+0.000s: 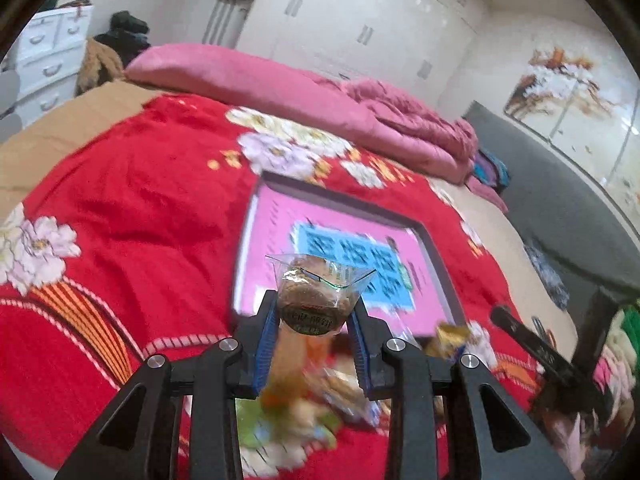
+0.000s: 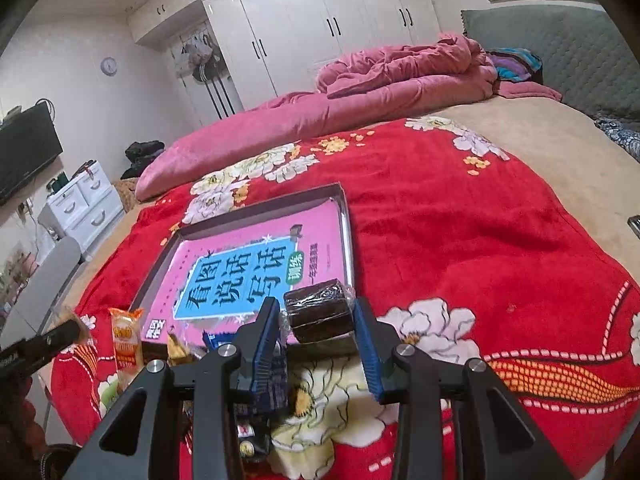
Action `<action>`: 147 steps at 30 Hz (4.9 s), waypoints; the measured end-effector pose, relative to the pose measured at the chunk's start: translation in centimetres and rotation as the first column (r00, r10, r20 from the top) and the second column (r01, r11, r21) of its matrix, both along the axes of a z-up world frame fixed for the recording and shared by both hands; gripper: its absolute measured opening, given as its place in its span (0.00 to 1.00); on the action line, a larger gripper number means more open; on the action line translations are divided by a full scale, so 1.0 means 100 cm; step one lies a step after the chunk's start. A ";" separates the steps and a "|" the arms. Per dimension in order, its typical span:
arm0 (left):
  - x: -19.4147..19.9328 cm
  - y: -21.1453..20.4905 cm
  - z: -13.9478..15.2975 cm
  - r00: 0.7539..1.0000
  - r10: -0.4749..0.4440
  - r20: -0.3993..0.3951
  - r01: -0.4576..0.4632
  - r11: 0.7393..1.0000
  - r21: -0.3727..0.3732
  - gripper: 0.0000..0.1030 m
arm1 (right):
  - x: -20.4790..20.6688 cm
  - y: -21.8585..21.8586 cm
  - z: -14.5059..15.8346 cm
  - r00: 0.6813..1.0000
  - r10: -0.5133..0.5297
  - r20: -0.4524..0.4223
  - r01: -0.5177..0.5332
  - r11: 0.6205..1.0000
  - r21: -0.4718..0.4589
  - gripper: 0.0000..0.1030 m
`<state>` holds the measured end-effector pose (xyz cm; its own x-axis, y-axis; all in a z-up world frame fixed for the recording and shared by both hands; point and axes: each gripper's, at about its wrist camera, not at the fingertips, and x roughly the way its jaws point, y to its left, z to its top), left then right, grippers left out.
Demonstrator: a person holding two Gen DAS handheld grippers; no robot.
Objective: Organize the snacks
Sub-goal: 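Carry both snacks onto the pink workbook in the tray and open both tools, then withdraw both open tools from the tray back to the snack pile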
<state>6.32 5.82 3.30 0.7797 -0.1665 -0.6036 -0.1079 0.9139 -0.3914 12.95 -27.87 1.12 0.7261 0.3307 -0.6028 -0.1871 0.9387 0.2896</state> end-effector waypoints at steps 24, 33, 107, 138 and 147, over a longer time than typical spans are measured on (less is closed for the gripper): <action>0.075 0.019 -0.041 0.996 0.047 -0.081 -0.045 0.999 0.023 0.33 | 0.048 0.017 -0.022 0.999 0.030 -0.045 -0.034 0.997 -0.073 0.37; 0.079 0.010 -0.046 0.995 0.023 -0.101 -0.018 0.999 0.048 0.33 | 0.052 0.019 -0.032 0.995 0.038 -0.090 -0.047 0.994 -0.097 0.37; 0.054 0.028 -0.032 0.997 0.053 -0.058 -0.052 0.999 0.006 0.72 | 0.033 0.024 -0.009 0.996 0.088 0.011 -0.086 0.993 -0.078 0.59; 0.030 -0.004 -0.018 0.998 -0.046 -0.051 0.050 0.996 0.078 0.75 | 0.007 0.018 0.006 0.996 0.079 0.036 -0.076 0.994 -0.079 0.76; 0.022 -0.013 -0.017 0.996 -0.062 -0.060 0.068 0.993 0.094 0.75 | -0.004 0.020 0.006 0.995 0.094 0.020 -0.092 0.992 -0.089 0.78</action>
